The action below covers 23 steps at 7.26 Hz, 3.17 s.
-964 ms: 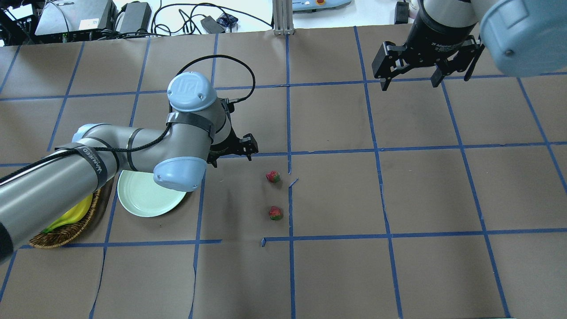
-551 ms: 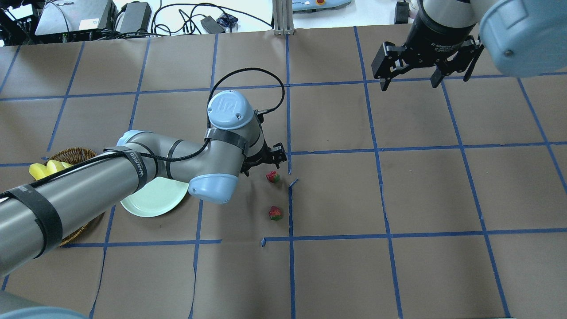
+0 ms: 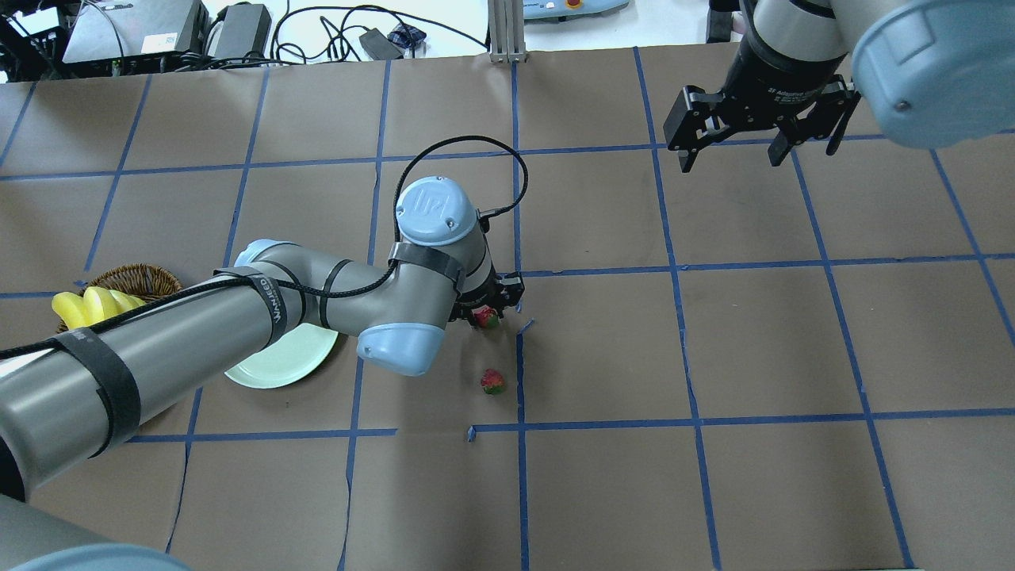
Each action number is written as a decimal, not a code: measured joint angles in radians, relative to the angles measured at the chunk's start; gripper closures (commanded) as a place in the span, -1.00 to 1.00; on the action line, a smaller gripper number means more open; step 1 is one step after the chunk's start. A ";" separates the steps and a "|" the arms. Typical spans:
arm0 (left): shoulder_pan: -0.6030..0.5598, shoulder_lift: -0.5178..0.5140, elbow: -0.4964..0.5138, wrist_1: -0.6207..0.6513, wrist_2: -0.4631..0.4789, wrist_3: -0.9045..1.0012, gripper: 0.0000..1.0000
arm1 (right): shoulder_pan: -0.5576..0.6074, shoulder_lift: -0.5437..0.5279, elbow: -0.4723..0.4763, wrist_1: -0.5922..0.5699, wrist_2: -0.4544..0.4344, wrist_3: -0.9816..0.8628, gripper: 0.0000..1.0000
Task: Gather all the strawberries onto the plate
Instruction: 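Move the left gripper back and grasp a second strawberry, then lower the strawberry onto the plate and open the left gripper, then reach the left gripper to the last strawberry and grasp it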
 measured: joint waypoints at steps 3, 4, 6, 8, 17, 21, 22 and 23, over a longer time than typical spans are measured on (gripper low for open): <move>-0.001 0.017 0.031 -0.020 0.039 0.041 0.81 | 0.000 0.000 0.000 -0.003 0.000 0.000 -1.00; 0.030 0.036 0.047 -0.056 0.095 0.098 0.81 | 0.000 0.001 -0.001 -0.003 0.000 -0.002 -1.00; 0.159 0.078 0.032 -0.100 0.154 0.272 0.81 | -0.001 0.001 -0.011 -0.010 -0.001 -0.004 -1.00; 0.318 0.117 -0.043 -0.096 0.163 0.515 0.79 | -0.001 0.000 -0.014 -0.015 -0.002 -0.004 -1.00; 0.380 0.214 -0.097 -0.166 0.096 0.638 -1.00 | -0.001 -0.002 -0.003 -0.015 -0.003 -0.002 -1.00; 0.001 0.195 -0.091 -0.190 0.054 0.111 -0.80 | -0.001 0.001 0.000 -0.014 -0.002 -0.002 -1.00; -0.044 0.179 -0.093 -0.179 0.036 0.016 -0.72 | -0.001 0.001 0.000 -0.014 -0.002 -0.001 -1.00; -0.076 0.158 -0.100 -0.156 0.026 -0.055 -0.59 | -0.001 0.001 0.001 -0.014 -0.002 -0.001 -1.00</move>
